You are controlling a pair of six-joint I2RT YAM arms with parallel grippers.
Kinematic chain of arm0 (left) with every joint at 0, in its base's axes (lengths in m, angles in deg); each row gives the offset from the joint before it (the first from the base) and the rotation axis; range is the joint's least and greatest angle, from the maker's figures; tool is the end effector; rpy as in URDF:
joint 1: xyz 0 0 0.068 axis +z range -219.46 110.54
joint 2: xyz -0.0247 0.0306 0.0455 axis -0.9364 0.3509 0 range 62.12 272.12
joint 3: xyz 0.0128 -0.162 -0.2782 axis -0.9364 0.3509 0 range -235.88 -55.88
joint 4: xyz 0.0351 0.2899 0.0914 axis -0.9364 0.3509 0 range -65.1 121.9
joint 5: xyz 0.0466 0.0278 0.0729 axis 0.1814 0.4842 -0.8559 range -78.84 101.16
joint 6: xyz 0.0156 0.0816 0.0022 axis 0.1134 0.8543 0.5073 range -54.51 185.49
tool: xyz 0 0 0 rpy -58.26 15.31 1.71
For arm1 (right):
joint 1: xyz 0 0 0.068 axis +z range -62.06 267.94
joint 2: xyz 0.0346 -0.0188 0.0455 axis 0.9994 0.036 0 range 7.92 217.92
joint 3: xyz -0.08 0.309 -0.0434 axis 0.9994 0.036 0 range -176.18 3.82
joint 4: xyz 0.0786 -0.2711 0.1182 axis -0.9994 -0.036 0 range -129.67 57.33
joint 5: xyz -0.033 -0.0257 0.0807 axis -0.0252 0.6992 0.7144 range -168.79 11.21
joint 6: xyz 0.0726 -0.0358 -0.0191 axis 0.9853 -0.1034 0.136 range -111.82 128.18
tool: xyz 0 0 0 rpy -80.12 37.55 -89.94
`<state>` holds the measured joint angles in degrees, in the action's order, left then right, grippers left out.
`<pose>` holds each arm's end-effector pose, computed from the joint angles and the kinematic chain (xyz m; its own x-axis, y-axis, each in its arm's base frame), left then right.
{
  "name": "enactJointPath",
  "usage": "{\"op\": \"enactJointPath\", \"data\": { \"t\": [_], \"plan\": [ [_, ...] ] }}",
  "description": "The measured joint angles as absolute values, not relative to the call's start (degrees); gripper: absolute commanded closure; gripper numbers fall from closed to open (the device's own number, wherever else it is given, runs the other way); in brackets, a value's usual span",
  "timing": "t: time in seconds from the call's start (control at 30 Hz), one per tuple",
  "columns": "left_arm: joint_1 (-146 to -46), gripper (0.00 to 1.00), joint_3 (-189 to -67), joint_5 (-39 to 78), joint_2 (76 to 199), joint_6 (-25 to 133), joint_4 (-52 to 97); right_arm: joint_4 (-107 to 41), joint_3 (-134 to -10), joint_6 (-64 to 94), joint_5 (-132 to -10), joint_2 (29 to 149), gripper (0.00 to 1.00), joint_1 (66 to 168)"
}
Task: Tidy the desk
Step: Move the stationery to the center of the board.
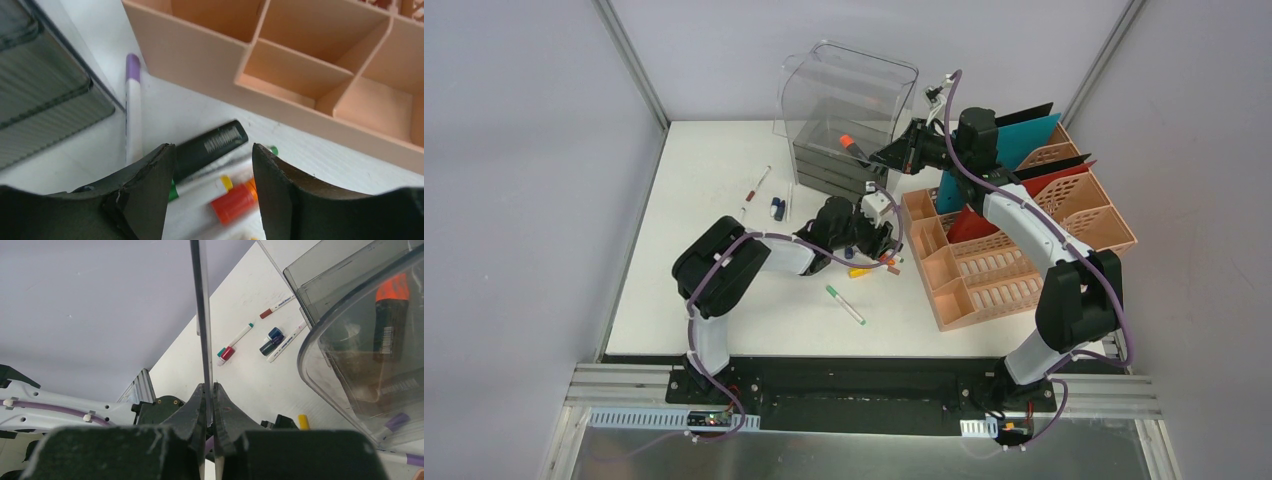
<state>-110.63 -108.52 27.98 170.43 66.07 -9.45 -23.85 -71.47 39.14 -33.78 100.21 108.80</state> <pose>0.3375 -0.3231 0.1528 -0.2653 0.2449 -0.9325 0.8359 0.5405 -0.0958 0.4054 0.2095 0.3821 -0.5801 0.1680 -0.7970 -0.7084 0.3789 0.5955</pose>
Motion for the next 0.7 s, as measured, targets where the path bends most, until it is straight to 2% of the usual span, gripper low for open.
{"op": "enactJointPath", "data": {
  "t": [0.3,0.7],
  "plan": [
    [-110.6,0.46,-114.1,26.3,176.1,65.9,-10.8,-23.8,-71.5,39.1,-33.8,100.2,0.95,108.8],
    [-110.6,0.59,-116.8,23.0,176.4,63.3,-3.3,-23.8,-71.5,39.2,-33.8,100.2,0.95,108.8]
  ]
}}
